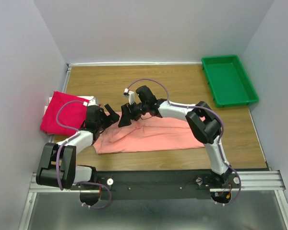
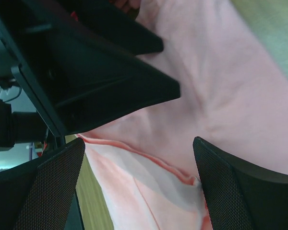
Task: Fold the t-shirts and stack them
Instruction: Fold the tshirt
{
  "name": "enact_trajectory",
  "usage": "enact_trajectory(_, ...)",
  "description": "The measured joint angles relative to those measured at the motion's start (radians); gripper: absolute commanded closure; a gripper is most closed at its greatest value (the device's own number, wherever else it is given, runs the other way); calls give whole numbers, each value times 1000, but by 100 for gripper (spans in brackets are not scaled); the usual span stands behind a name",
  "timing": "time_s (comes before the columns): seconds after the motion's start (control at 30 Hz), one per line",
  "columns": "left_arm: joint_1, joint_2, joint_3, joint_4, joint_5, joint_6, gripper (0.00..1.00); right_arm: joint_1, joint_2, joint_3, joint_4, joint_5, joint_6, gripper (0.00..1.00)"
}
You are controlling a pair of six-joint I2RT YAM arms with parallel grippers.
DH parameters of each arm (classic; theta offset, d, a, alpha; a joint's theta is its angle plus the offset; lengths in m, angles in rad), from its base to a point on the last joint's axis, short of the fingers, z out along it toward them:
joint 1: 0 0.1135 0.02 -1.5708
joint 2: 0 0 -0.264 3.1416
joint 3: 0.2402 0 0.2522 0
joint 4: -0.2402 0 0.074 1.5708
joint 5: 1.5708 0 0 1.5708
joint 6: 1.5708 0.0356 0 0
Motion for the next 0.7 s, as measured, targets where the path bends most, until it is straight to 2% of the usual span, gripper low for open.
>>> enact_trajectory(0.13,8,0,-6,7,11,1,2,27,-5,-46,13,-3,-8,0)
enact_trajectory(0.27,14,-1,-11,6,16,2,2,49,-63,-178,26,8,-22,0)
enact_trajectory(0.6,19,-18,-11,-5,17,5,2,184,-530,-647,43,204,19,0)
enact_trajectory(0.7,19,-40,-11,-13,18,6,2,181,-650,-735,43,334,84,0)
